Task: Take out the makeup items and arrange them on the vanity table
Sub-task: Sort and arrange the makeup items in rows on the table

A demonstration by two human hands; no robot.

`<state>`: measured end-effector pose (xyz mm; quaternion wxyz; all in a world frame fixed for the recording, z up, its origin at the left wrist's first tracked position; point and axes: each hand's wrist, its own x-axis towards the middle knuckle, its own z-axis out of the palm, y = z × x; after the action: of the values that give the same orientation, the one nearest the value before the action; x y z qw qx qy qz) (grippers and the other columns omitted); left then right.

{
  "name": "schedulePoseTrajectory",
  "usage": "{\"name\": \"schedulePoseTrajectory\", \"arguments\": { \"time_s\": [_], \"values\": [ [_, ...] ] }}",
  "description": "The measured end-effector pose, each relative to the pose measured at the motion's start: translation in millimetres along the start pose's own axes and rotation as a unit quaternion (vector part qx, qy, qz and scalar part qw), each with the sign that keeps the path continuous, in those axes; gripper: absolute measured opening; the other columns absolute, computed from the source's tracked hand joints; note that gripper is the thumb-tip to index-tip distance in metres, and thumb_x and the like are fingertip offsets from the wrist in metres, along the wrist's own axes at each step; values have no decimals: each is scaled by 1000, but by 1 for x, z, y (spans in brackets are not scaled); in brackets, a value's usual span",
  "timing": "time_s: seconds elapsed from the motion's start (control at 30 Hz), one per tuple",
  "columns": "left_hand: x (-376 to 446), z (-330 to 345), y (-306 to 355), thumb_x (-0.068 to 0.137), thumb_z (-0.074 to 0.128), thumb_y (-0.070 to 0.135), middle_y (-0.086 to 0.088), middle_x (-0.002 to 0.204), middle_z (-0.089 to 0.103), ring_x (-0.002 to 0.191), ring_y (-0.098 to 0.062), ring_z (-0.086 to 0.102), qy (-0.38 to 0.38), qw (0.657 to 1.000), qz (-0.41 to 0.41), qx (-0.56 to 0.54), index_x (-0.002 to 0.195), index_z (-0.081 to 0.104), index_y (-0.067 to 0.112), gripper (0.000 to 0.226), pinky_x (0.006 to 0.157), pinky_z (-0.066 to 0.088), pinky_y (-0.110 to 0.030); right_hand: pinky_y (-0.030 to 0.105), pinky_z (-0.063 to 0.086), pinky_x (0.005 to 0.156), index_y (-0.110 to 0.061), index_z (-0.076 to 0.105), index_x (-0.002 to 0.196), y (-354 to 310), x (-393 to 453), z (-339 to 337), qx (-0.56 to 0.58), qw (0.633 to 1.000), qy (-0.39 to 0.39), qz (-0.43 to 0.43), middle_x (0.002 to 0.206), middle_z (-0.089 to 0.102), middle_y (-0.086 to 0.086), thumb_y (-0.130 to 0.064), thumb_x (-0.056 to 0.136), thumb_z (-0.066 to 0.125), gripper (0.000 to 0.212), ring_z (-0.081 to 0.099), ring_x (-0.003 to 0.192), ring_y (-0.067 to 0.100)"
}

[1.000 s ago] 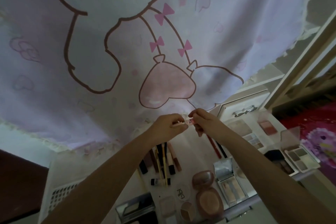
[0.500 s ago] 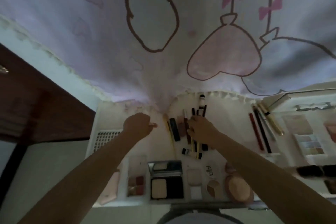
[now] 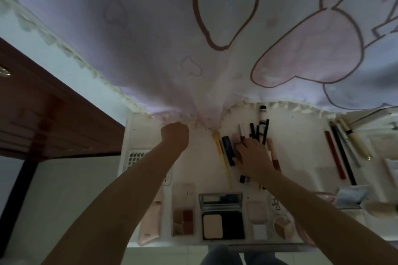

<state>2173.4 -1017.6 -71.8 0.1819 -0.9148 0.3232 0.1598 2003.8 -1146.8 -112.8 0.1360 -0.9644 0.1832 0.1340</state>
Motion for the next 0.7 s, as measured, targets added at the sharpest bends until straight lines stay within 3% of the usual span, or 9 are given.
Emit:
{"name": "schedulePoseTrajectory", "arguments": {
  "time_s": [0.13, 0.3, 0.4, 0.47, 0.57, 0.7],
  "values": [
    [4, -1, -1, 91, 51, 20, 0, 118, 59, 111, -18, 57, -3, 1000, 28, -6, 112, 59, 16, 23, 87, 46, -28, 34, 39, 96, -11, 40, 129, -24, 11, -1, -7, 1000, -23, 3, 142, 31, 12, -30, 94, 39, 40, 41, 122, 28],
    [-1, 1, -13, 91, 51, 23, -5, 121, 55, 112, -22, 55, 16, 998, 55, -36, 120, 52, 13, 30, 86, 47, -32, 34, 48, 85, -10, 35, 126, -49, 22, -8, 35, 994, -27, 99, 129, 44, 15, -12, 92, 38, 34, 49, 116, 29],
    [-10, 2, -22, 92, 50, 30, -10, 123, 49, 114, -26, 49, 36, 995, 73, -61, 125, 44, 11, 39, 86, 46, -36, 34, 50, 83, -7, 29, 132, -53, 25, -7, 34, 990, -35, 130, 125, 50, 16, -13, 92, 37, 41, 58, 105, 28],
    [-20, 1, -27, 91, 48, 32, -11, 127, 44, 116, -27, 45, 72, 990, 86, -80, 127, 41, 11, 42, 87, 45, -36, 33, 50, 79, -6, 37, 123, -53, 24, -8, 49, 990, -20, 129, 117, 55, 15, -17, 92, 41, 33, 59, 101, 28],
    [-36, 0, -27, 91, 46, 30, -8, 136, 37, 121, -25, 38, 147, 974, 128, -116, 133, 36, 14, 46, 91, 42, -33, 30, 49, 70, -4, 42, 114, -49, 16, -19, 179, 976, 11, 127, 105, 60, 14, -18, 88, 51, 31, 60, 90, 25],
    [-56, -8, -8, 90, 50, 25, -7, 143, 33, 130, -20, 29, 173, 937, 242, -181, 140, 30, 15, 55, 102, 32, -32, 7, 39, 49, -10, 41, 112, -39, -15, -46, 327, 934, 79, 117, 83, 55, 0, -15, 84, 60, 35, 49, 61, 5]
  ]
}}
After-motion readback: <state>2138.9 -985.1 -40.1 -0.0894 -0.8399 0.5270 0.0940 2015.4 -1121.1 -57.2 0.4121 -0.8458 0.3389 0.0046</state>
